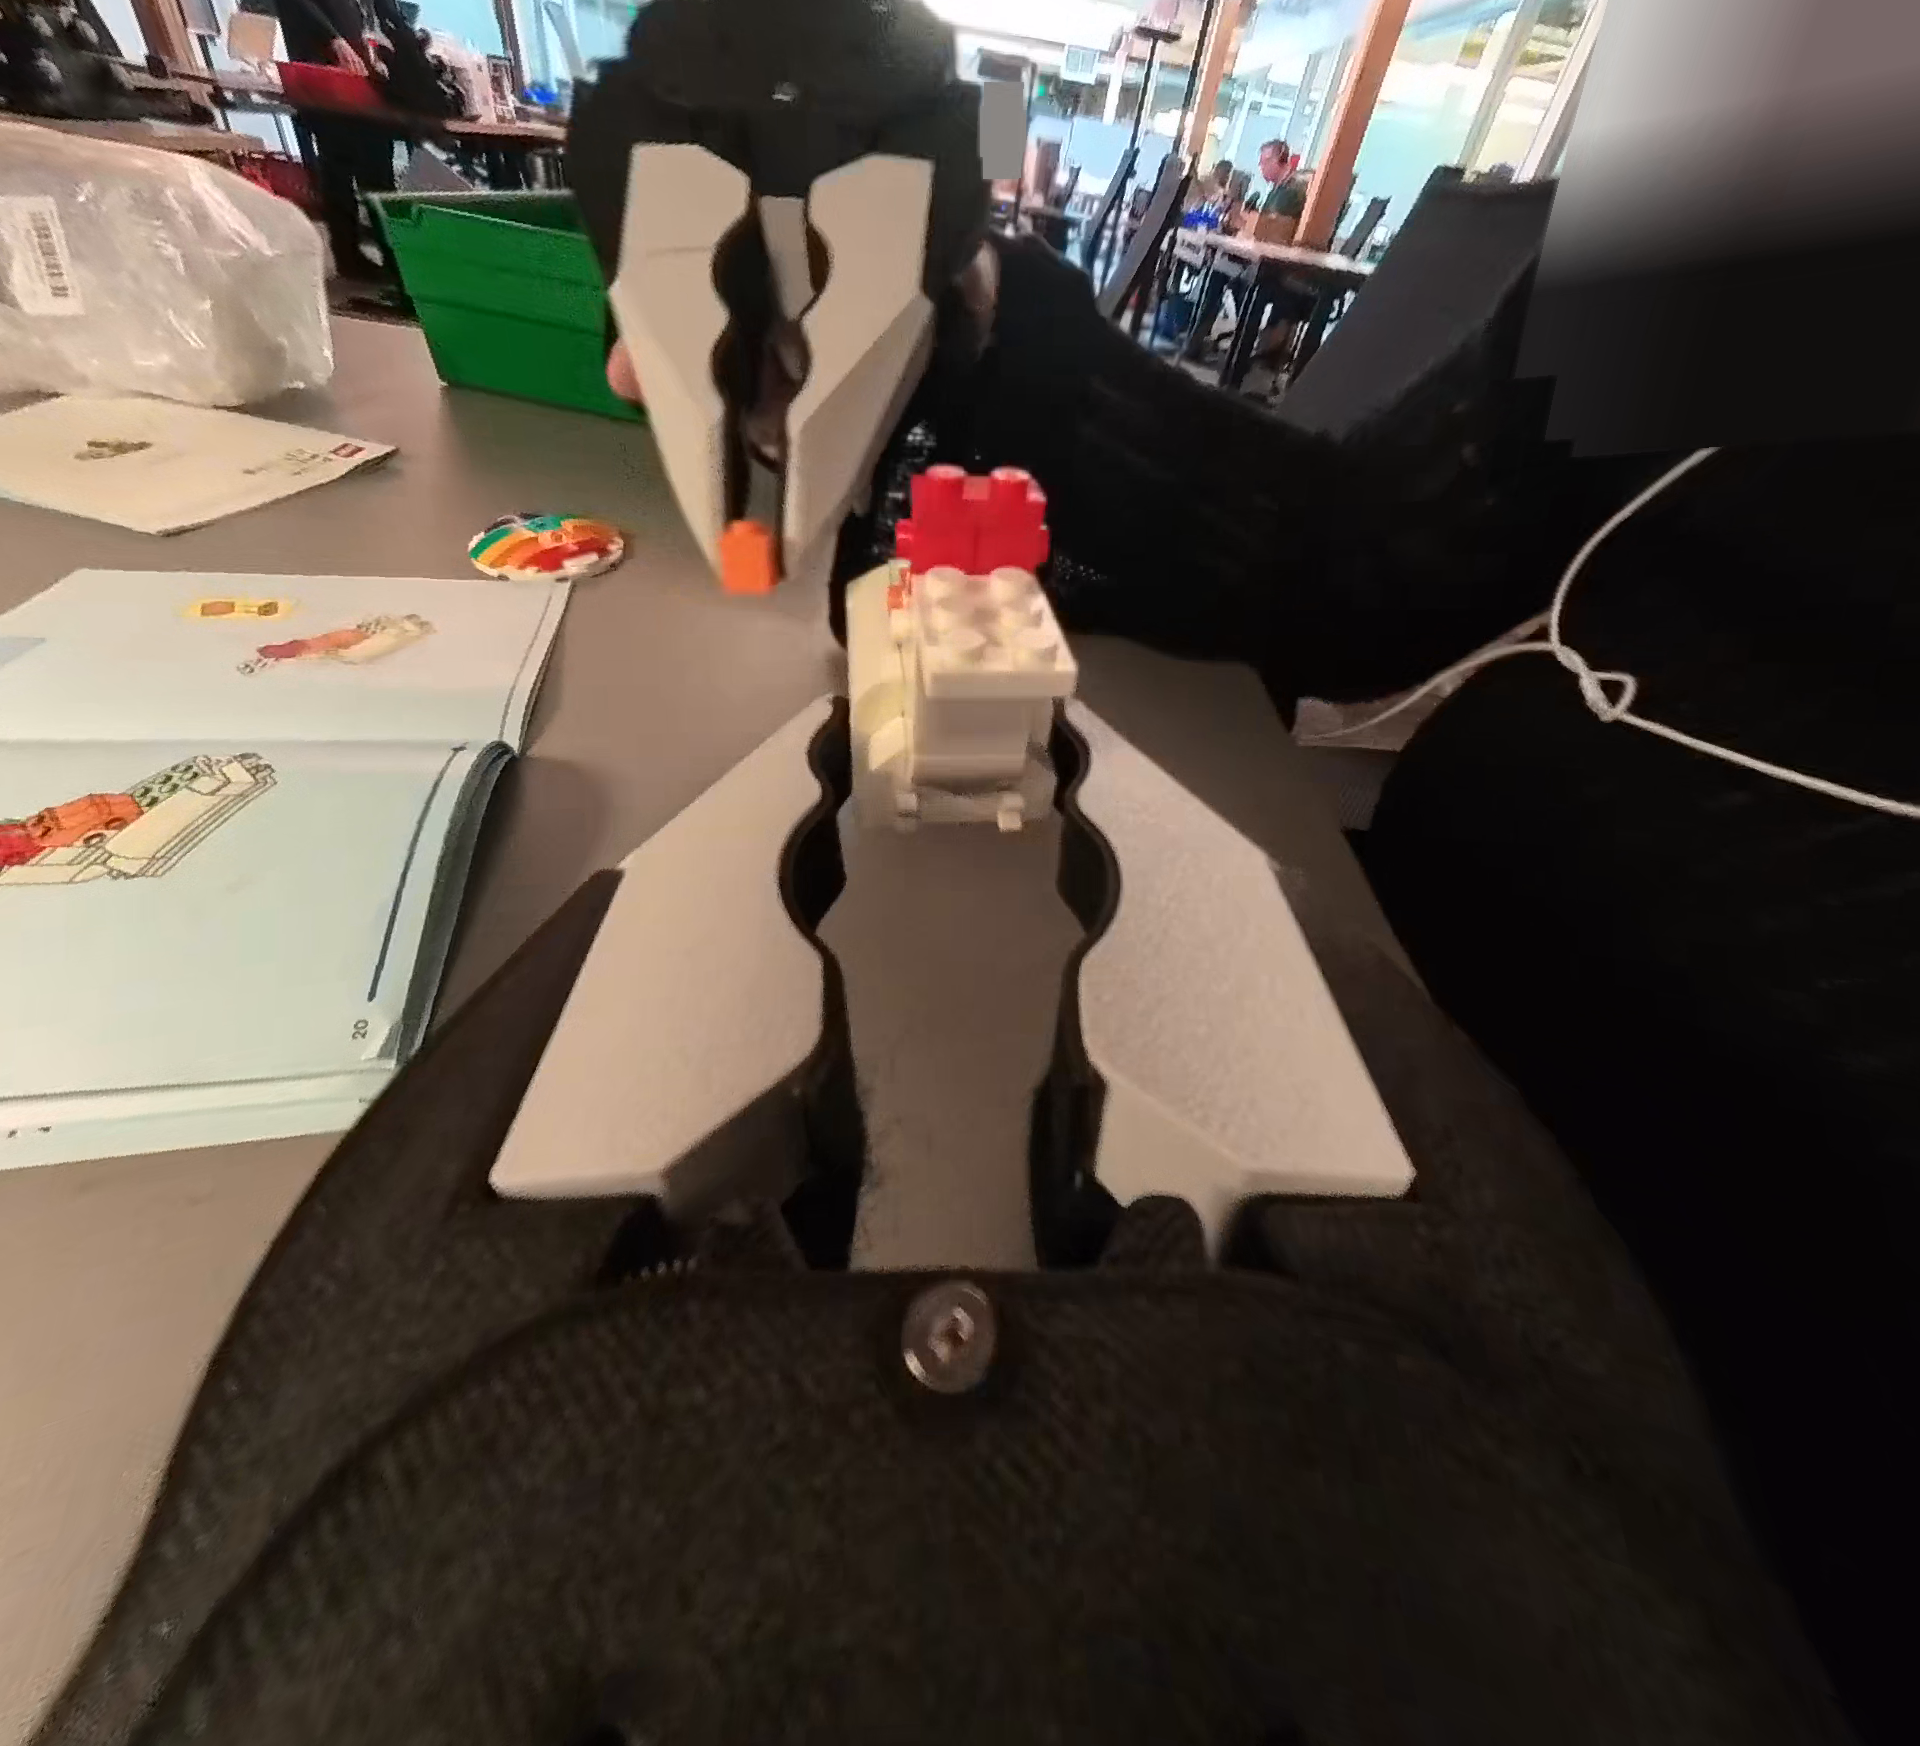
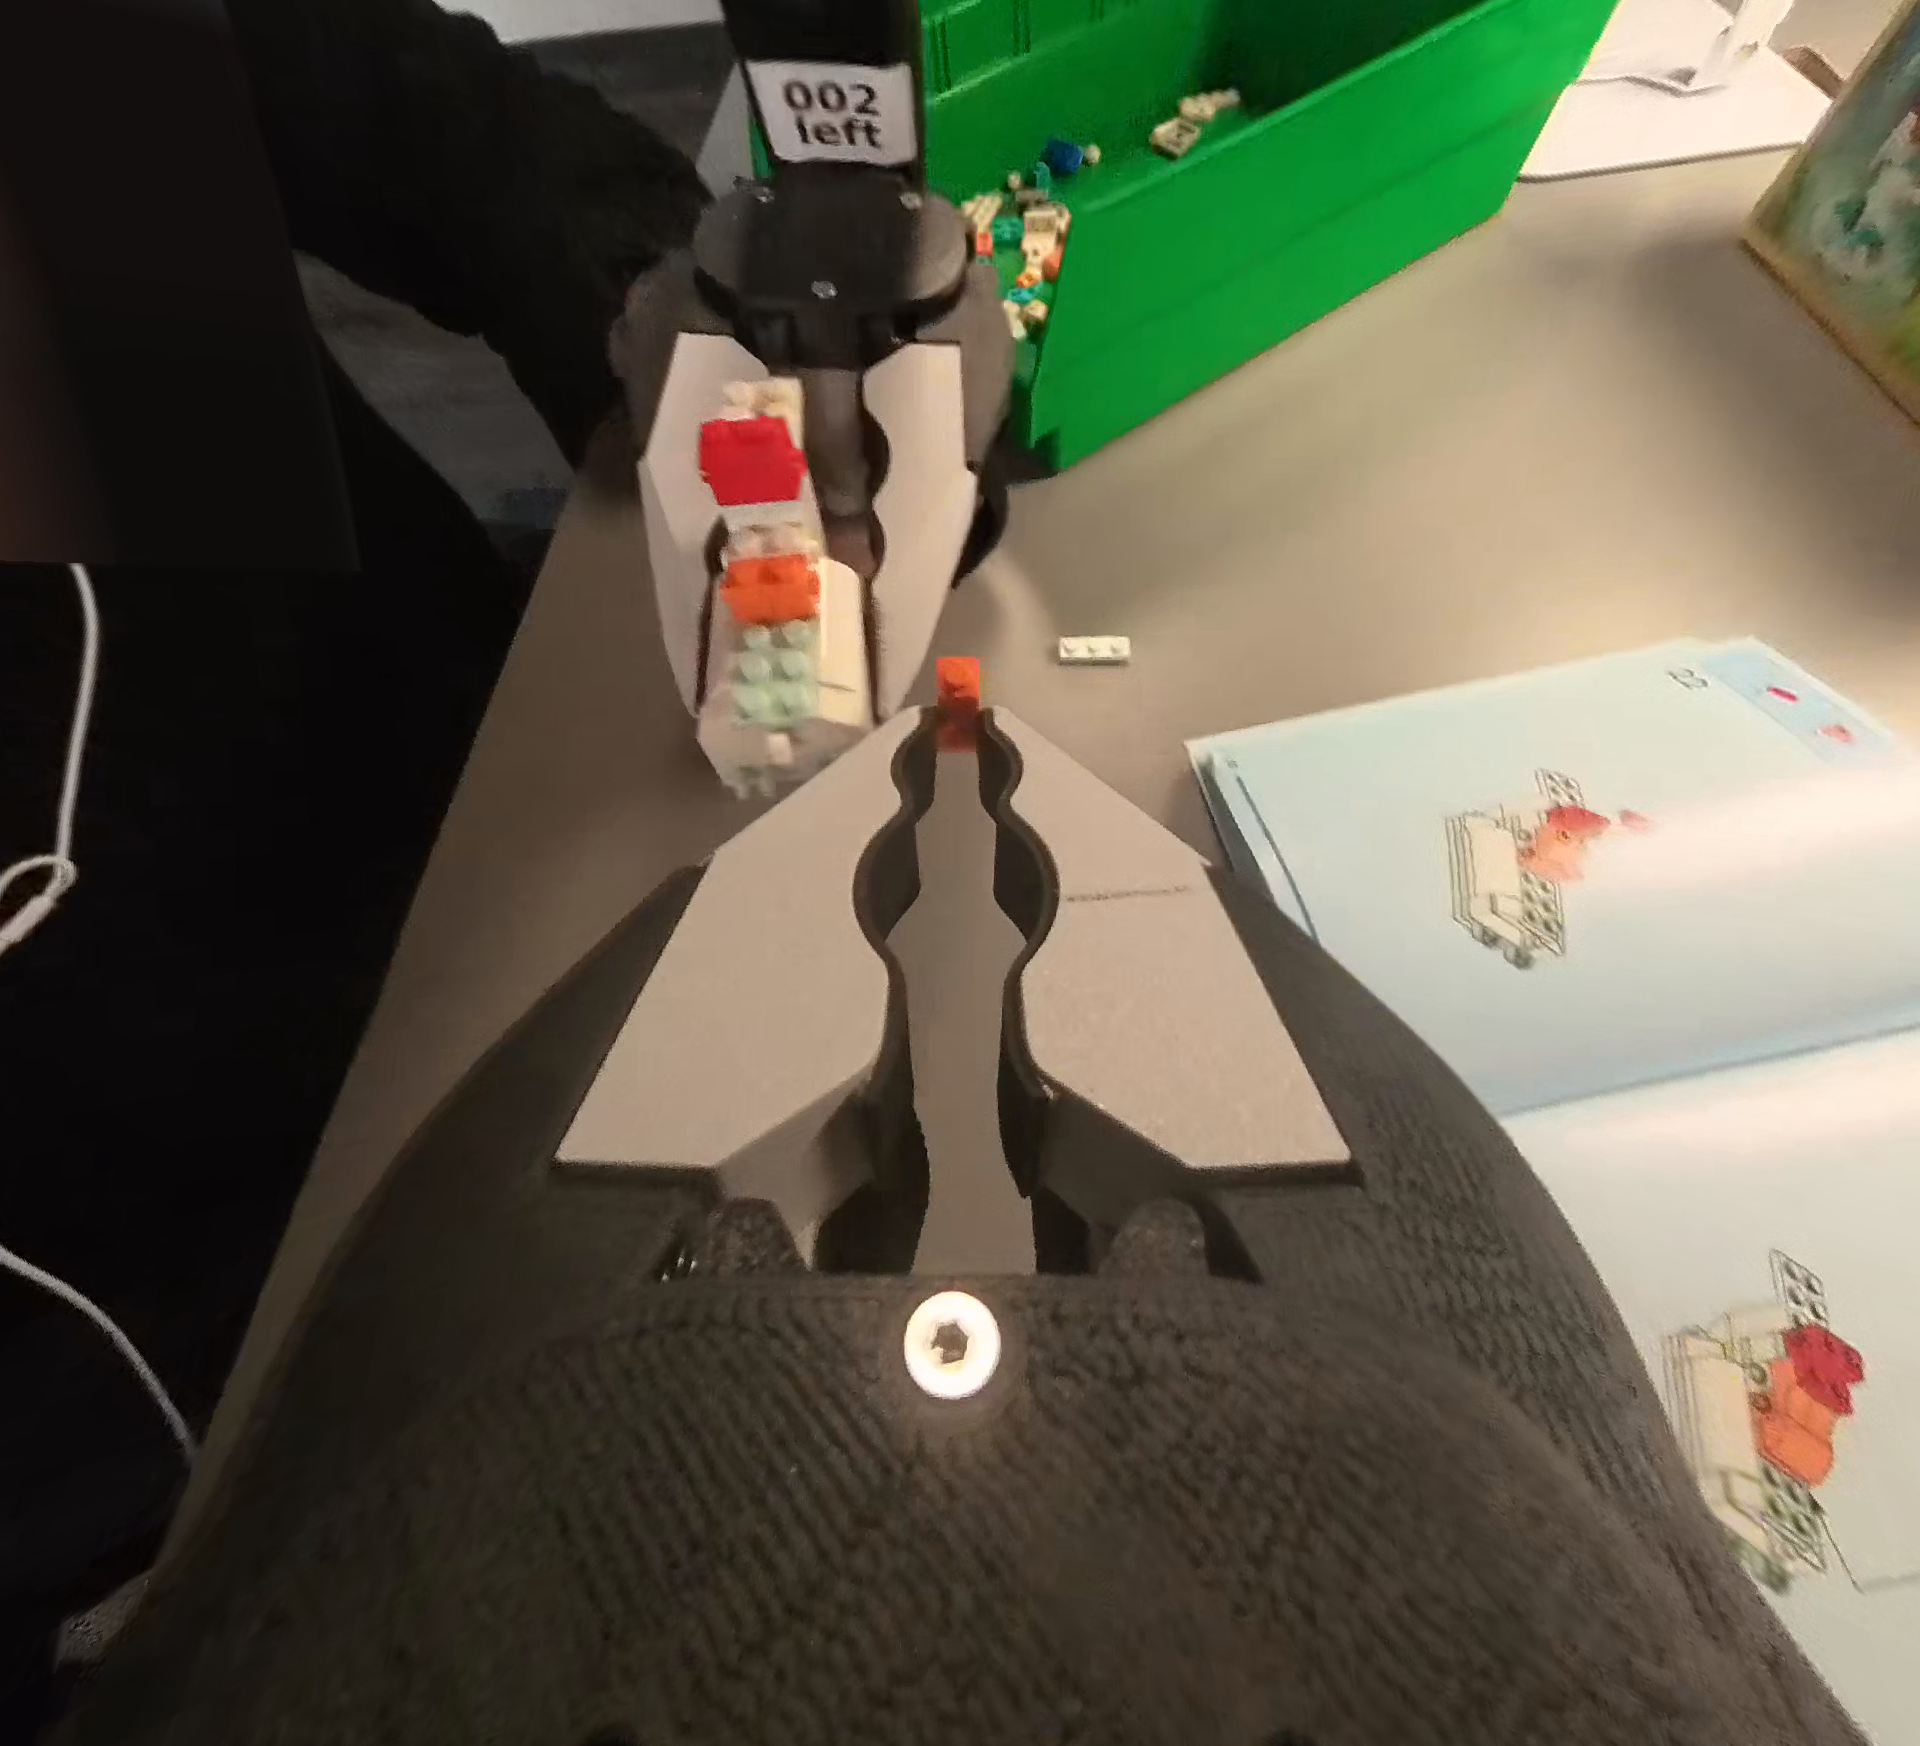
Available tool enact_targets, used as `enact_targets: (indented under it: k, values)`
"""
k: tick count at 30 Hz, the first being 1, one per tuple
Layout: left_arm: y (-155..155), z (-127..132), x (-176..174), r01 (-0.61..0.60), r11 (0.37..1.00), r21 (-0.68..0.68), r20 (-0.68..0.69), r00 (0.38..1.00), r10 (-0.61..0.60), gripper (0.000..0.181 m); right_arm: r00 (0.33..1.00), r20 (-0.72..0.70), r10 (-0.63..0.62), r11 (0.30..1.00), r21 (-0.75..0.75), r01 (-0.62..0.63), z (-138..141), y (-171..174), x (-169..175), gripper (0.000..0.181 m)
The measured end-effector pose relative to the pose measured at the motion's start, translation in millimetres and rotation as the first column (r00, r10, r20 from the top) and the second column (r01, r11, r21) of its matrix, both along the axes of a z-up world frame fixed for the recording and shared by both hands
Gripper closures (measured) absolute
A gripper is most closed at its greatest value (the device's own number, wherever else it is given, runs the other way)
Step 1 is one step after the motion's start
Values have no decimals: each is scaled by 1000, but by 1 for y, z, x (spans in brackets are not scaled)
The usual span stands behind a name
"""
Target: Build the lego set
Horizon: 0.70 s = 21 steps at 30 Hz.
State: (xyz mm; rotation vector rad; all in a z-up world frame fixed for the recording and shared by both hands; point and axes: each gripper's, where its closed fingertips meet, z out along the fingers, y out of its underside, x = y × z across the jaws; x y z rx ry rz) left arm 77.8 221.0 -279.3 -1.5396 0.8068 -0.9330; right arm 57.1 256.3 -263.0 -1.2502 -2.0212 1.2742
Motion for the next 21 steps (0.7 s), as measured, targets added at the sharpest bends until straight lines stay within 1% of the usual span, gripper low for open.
enact_targets:
  k: [3,6,10,17,21]
  values:
    - [2,2,-3,11,999,-41,40,999,-9,145,1000,-11,-11,1000,-20,11,14,-11,-5,175]
    - [1,2,-3,16,999,-46,47,999,-14,145,998,-19,56,996,-64,-57,25,-29,-3,176]
    - [-1,-1,0,23,999,-35,14,1000,-23,145,999,24,41,999,6,-41,19,-31,-7,175]
    - [-2,0,0,37,999,-36,21,999,-36,145,993,107,60,996,52,-66,15,-38,-5,175]
    - [-3,-2,3,43,999,-29,0,999,-43,144,989,139,56,993,96,-70,13,-40,-5,175]
